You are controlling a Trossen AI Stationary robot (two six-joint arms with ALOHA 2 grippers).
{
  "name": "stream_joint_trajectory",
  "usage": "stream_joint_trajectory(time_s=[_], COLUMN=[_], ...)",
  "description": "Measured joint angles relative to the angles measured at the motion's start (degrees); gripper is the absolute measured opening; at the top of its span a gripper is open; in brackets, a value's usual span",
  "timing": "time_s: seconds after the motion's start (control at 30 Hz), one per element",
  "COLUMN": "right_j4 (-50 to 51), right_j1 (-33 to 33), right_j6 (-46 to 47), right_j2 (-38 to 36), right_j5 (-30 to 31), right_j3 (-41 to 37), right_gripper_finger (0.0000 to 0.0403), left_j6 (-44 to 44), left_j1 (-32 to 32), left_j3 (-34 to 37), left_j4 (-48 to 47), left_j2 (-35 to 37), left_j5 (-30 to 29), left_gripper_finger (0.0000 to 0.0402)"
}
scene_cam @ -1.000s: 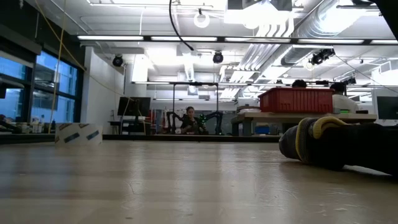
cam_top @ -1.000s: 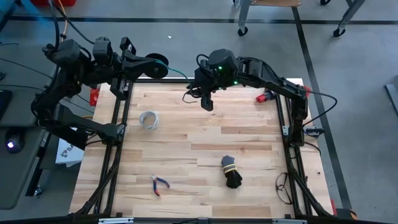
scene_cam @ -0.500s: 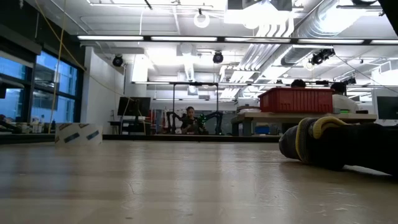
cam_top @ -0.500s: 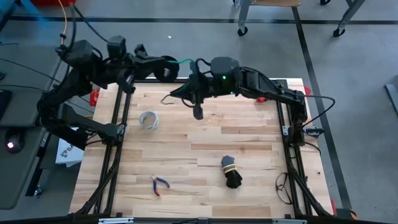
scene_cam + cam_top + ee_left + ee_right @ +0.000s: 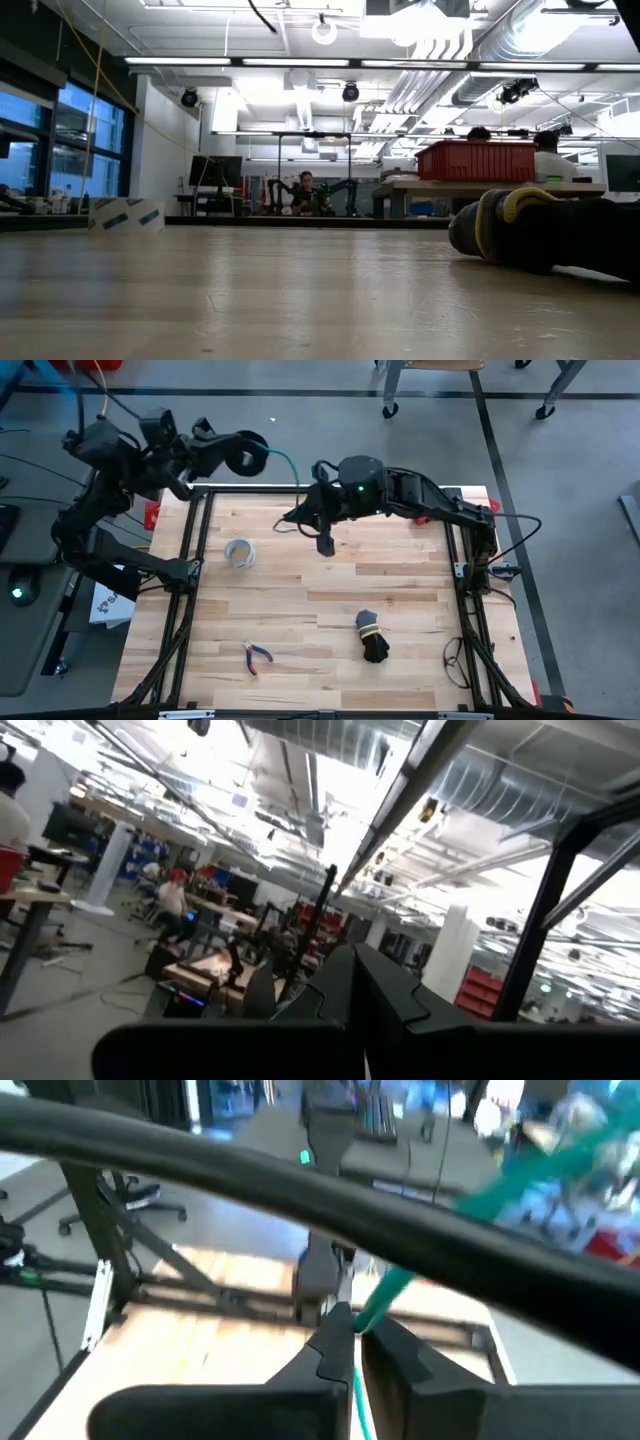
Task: Coil cords
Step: Coil the green wire on the spool
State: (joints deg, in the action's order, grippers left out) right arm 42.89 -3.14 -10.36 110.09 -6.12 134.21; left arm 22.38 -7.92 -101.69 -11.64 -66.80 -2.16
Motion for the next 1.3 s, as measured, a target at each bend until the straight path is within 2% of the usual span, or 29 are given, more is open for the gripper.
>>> stream_joint_trajectory(time_s=[0.17, 0.3, 0.4, 0.53, 0.7, 1.03, 1.2, 1.3], right_j4=[7.94, 8.98, 8.61, 8.29, 7.39, -0.98, -0.71, -0.63], right_j1=[-0.24, -0.23, -0.47, -1.7, -4.12, -6.69, -6.61, -6.6], right_j6=[0.91, 1.32, 0.26, 1.8, 5.67, 11.27, 10.36, 10.06], right_j2=[-0.08, -0.38, -1.33, -3.1, -3.68, -3.49, -3.39, -3.33], right_j5=[-0.36, 2.36, 2.85, 3.99, 3.92, -4.46, -8.22, -8.52], right_j3=[-0.04, -0.04, -0.04, 0.02, 0.0, -0.02, -0.02, -0.02], right_gripper_finger=[0.0074, 0.0137, 0.0163, 0.0168, 0.0168, 0.0168, 0.0168, 0.0168], left_j6=[-2.34, -6.96, -10.9, -12.56, -14.57, -14.8, -15.14, -15.14], left_j1=[0.02, 0.02, 0.02, 0.02, 0.07, 0.07, 0.09, 0.09], left_j3=[0.02, 0.01, 0.0, 0.04, 0.04, 0.04, 0.04, 0.04], left_j4=[-0.25, -2.53, -7.08, -11.27, -10.24, -4.41, -3.2, -3.2], left_j2=[0.52, 1.11, 1.59, 2.33, 2.62, 1.21, 1.13, 1.13], left_j5=[-0.13, -0.08, -0.07, -0.05, 0.0, 1.03, 1.09, 1.09], left_gripper_finger=[0.0, 0.0, 0.0, 0.0, 0.0, 0.0, 0.0, 0.0])
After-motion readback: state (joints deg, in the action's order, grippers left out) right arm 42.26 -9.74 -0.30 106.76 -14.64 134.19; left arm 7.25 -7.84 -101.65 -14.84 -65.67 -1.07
